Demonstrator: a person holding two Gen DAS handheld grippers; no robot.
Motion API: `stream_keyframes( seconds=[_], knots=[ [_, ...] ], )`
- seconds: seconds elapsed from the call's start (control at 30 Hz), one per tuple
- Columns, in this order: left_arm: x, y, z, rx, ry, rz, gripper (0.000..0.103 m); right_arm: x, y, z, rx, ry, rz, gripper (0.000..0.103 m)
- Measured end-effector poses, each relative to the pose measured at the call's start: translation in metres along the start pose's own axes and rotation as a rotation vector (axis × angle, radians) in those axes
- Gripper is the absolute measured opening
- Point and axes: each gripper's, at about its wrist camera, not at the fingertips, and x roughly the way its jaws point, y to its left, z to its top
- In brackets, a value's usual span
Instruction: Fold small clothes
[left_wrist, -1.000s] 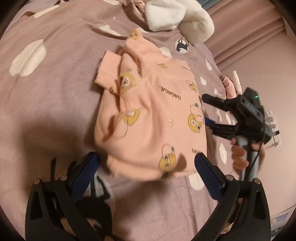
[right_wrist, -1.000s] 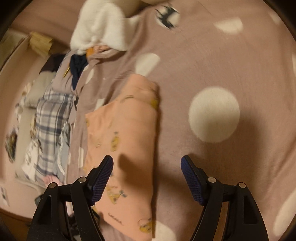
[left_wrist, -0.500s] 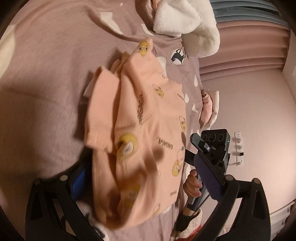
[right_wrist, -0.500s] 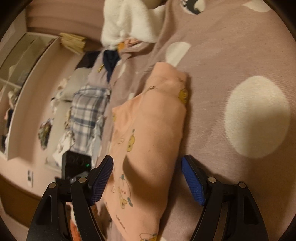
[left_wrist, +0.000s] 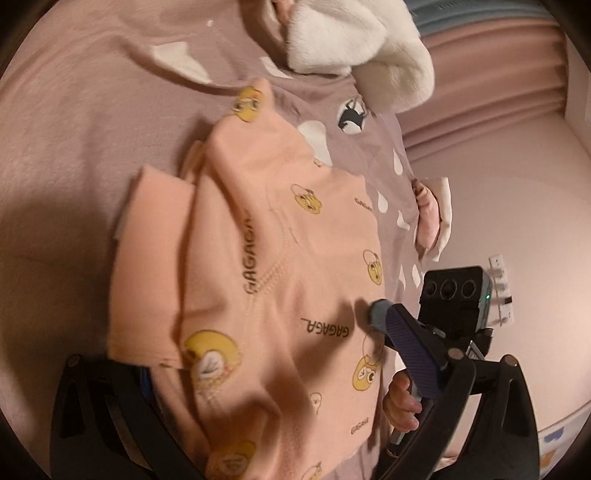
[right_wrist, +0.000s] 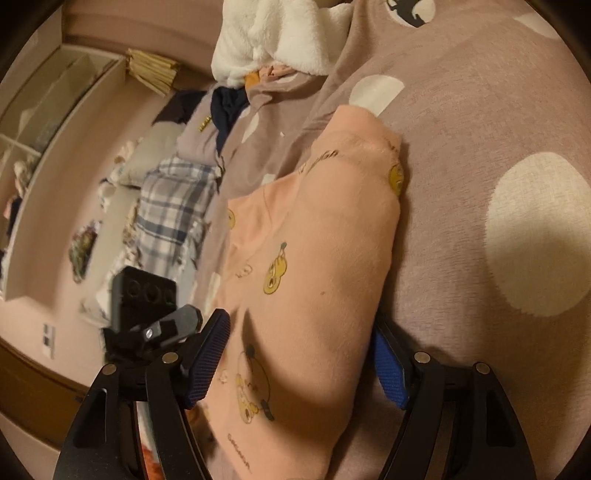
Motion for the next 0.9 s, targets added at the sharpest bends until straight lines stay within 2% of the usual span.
stream_keyframes(
  seconds=[0.07, 0.13, 0.17, 0.2, 0.27, 0.4, 0.57, 0.9],
  knots=[
    [0.002, 0.001, 0.001, 0.002, -0.003, -0.009, 0.095, 0.005, 0.003, -0.001, -0.013, -0.006, -0.012, 0.069],
    [0.001, 0.005, 0.002, -0.012, 0.0, -0.013, 0.078, 0.007, 0.001, -0.001, -0.002, -0.012, -0.022, 0.061],
    [0.003, 0.009, 0.003, -0.029, 0.008, -0.02, 0.052, 0.006, -0.002, 0.0, 0.008, -0.017, -0.018, 0.054],
    [0.007, 0.015, 0.003, -0.053, 0.027, -0.029, 0.037, 0.005, -0.005, 0.0, 0.022, -0.02, -0.01, 0.048],
    [0.013, 0.022, 0.003, -0.081, 0.037, -0.07, 0.034, 0.004, -0.012, 0.001, 0.042, -0.018, -0.007, 0.04],
    [0.01, 0.013, 0.002, -0.055, 0.023, -0.024, 0.029, 0.003, -0.008, -0.002, 0.01, -0.032, -0.023, 0.031],
    [0.011, 0.006, 0.001, -0.017, 0.009, 0.018, 0.028, 0.001, -0.002, -0.002, -0.019, -0.042, -0.037, 0.03],
    [0.013, 0.007, 0.0, -0.013, -0.004, 0.049, 0.028, 0.003, 0.0, -0.002, -0.037, -0.036, -0.046, 0.029]
  ],
)
